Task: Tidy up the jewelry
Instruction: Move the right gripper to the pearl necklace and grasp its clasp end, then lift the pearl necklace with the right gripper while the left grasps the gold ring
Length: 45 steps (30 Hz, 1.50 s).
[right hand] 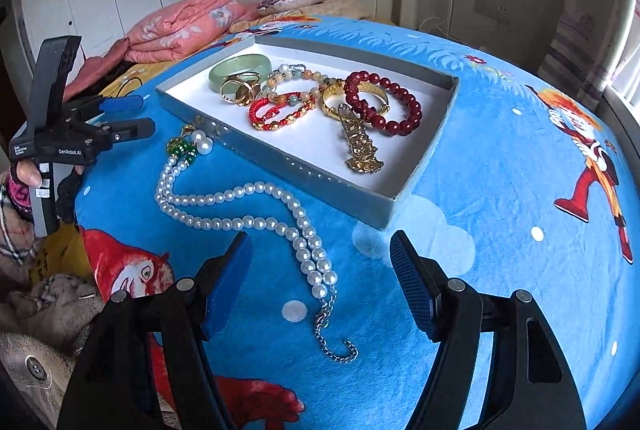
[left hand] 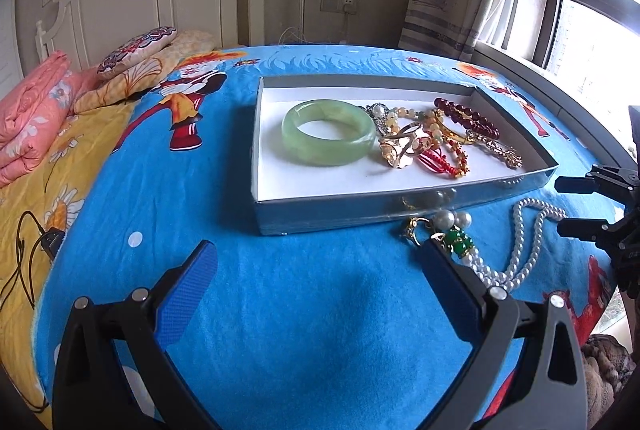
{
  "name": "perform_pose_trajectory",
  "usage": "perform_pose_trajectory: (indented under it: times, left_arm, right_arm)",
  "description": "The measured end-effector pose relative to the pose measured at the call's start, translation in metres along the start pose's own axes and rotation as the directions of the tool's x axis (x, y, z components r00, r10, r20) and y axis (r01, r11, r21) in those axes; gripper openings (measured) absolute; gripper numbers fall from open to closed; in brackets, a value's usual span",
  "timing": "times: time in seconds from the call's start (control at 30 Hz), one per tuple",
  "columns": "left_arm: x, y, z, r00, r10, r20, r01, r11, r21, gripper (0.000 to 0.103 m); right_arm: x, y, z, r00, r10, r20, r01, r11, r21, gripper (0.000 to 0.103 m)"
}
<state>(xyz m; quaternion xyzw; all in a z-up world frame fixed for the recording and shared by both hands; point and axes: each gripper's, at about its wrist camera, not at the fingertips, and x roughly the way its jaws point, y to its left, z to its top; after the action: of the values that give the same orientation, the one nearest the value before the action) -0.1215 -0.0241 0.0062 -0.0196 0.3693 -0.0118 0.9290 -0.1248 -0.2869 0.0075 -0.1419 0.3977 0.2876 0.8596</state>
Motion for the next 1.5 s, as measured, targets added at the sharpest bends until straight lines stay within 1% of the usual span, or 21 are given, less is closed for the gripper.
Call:
perform_pose_trajectory:
  times: [0.17, 0.5, 0.67, 0.7, 0.73, 0.83, 1.0, 1.03, 1.1, 1.13, 1.27, 1.37, 1.4, 1.5]
  left_arm:
    - [0.006, -0.002, 0.002, 0.999, 0.011, -0.035, -0.011, 1.0, 0.011, 0.1]
    - [0.006, -0.003, 0.001, 0.999, 0.018, -0.032, -0.018, 1.0, 0.014, 0.1]
    - [0.006, -0.003, 0.0, 0.999, 0.017, -0.036, -0.016, 1.0, 0.013, 0.1]
    - [0.006, -0.003, 0.0, 0.999, 0.016, -0.037, -0.016, 1.0, 0.014, 0.1]
    - [0.006, -0.003, 0.0, 0.999, 0.017, -0.037, -0.016, 1.0, 0.013, 0.1]
    - [0.006, -0.003, 0.0, 0.999, 0.016, -0.037, -0.016, 1.0, 0.013, 0.1]
    - [0.007, -0.003, 0.001, 0.999, 0.017, -0.041, -0.016, 1.0, 0.016, 0.1]
    - [0.007, -0.003, 0.001, 0.999, 0.017, -0.042, -0.016, 1.0, 0.016, 0.1]
    - [0.007, -0.003, 0.001, 0.999, 0.018, -0.042, -0.017, 1.0, 0.016, 0.1]
    - [0.007, -0.003, 0.001, 0.999, 0.017, -0.043, -0.017, 1.0, 0.017, 0.1]
    - [0.007, -0.003, 0.0, 0.999, 0.021, -0.047, -0.02, 1.0, 0.018, 0.1]
    - [0.008, -0.002, 0.0, 0.998, 0.024, -0.05, -0.023, 1.0, 0.017, 0.1]
    - [0.008, -0.002, 0.0, 0.998, 0.025, -0.051, -0.024, 1.0, 0.017, 0.1]
    - [0.009, -0.002, 0.0, 0.998, 0.026, -0.056, -0.025, 1.0, 0.019, 0.1]
  right_arm:
    - [0.007, 0.001, 0.001, 0.999, -0.012, -0.036, 0.012, 1.0, -0.012, 0.069]
    - [0.008, 0.003, 0.0, 0.999, -0.03, -0.037, 0.029, 0.999, -0.027, 0.069]
    - [0.006, 0.006, -0.001, 0.999, -0.021, -0.028, 0.019, 0.999, -0.043, 0.06]
    - [0.005, 0.007, -0.001, 1.0, -0.015, -0.024, 0.014, 0.999, -0.05, 0.055]
    - [0.003, 0.01, -0.002, 1.0, -0.01, -0.015, 0.009, 0.998, -0.062, 0.04]
    - [0.0, 0.018, -0.005, 1.0, -0.029, 0.0, 0.029, 0.996, -0.083, 0.015]
    - [-0.006, 0.028, -0.013, 0.995, -0.094, 0.021, 0.095, 0.991, -0.094, 0.015]
    - [-0.009, 0.029, -0.016, 0.993, -0.112, 0.03, 0.115, 0.989, -0.096, 0.015]
    - [-0.015, 0.026, -0.024, 0.984, -0.175, 0.045, 0.179, 0.979, -0.099, 0.015]
    - [-0.021, 0.023, -0.027, 0.979, -0.198, 0.056, 0.203, 0.975, -0.09, 0.008]
    - [-0.051, -0.001, -0.037, 0.961, -0.258, 0.101, 0.261, 0.965, -0.016, 0.009]
    - [-0.065, -0.022, -0.045, 0.948, -0.301, 0.099, 0.299, 0.954, 0.038, 0.009]
    - [-0.066, -0.03, -0.048, 0.947, -0.309, 0.089, 0.304, 0.951, 0.062, 0.009]
    - [-0.063, -0.047, -0.059, 0.965, -0.252, 0.074, 0.241, 0.961, 0.139, 0.009]
